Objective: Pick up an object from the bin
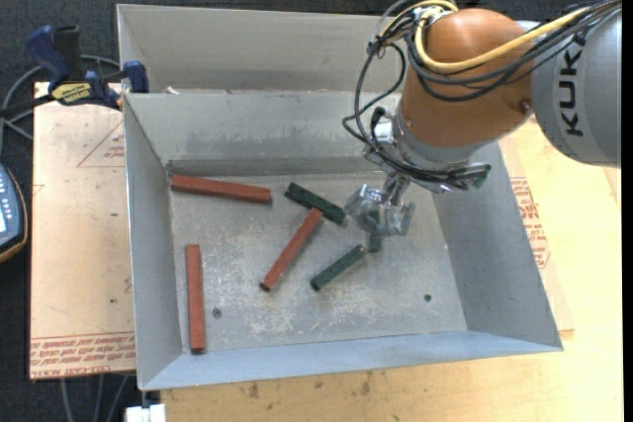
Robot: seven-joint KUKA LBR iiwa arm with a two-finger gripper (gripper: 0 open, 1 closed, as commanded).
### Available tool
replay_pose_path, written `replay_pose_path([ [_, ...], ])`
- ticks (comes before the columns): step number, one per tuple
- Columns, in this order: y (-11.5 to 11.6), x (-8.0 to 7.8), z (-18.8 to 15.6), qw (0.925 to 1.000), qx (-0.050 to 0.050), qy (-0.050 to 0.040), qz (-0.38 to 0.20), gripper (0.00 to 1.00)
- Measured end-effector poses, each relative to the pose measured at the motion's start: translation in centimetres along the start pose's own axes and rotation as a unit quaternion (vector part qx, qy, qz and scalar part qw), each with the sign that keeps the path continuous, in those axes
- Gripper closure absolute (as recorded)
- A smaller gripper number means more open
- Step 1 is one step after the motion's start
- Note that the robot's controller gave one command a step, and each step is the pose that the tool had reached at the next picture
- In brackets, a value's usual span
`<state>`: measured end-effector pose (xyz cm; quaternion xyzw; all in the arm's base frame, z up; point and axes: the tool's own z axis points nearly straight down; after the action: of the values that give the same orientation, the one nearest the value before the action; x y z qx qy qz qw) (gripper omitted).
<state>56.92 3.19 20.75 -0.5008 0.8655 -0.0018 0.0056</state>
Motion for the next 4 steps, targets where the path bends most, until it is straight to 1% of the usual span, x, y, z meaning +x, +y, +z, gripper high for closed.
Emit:
replay_pose_path([
  [1, 0.2, 0.1, 0.5, 1.0, -0.004, 0.0022, 0.0, 0.0],
  [2, -0.4, -3.0, 11.5, 0.9931, -0.007, 0.0029, -0.117, 0.0],
  [3, 4.8, 1.8, 13.8, 0.9921, -0.008, 0.0044, -0.125, 0.0],
  [4, 1.1, -1.1, 11.6, 0.9948, -0.003, 0.0007, -0.102, 0.0],
])
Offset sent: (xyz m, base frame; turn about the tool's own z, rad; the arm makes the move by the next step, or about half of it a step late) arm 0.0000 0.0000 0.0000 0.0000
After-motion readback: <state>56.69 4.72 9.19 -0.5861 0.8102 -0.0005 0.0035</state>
